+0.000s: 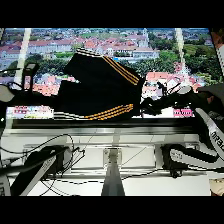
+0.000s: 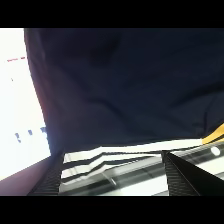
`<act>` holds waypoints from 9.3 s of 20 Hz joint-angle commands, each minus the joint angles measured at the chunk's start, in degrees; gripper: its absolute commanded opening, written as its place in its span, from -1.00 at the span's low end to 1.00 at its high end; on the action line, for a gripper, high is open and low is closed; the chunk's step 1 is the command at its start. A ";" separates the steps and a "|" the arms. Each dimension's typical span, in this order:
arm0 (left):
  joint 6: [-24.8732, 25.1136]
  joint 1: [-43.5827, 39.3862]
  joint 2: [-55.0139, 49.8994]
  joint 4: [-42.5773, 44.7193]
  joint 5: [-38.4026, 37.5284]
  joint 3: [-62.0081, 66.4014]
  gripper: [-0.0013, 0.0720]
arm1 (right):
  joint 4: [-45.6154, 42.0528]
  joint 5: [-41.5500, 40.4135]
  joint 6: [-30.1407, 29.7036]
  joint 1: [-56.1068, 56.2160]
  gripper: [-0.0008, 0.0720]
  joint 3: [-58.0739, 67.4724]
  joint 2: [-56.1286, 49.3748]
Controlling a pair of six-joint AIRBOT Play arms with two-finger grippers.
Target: Fold the clothes and pants, and hang the long-sleeved shirts on hangers.
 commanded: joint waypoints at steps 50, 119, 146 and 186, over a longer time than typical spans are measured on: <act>7.96 34.49 -27.87 -22.40 2.67 -12.96 0.86 | 8.85 -13.60 -10.38 2.67 -0.92 -0.42 -1.53; -15.34 -2.78 1.46 -22.10 -12.28 -12.94 -0.94 | -34.99 18.27 -0.61 3.39 -0.92 29.46 1.20; -15.34 -10.05 1.38 -28.35 11.08 -25.00 0.92 | -14.64 9.92 -7.21 -5.90 0.88 40.13 -27.15; -9.92 -10.05 1.55 -9.66 27.98 -9.94 0.92 | -60.08 27.91 40.33 -53.88 -0.92 77.18 25.35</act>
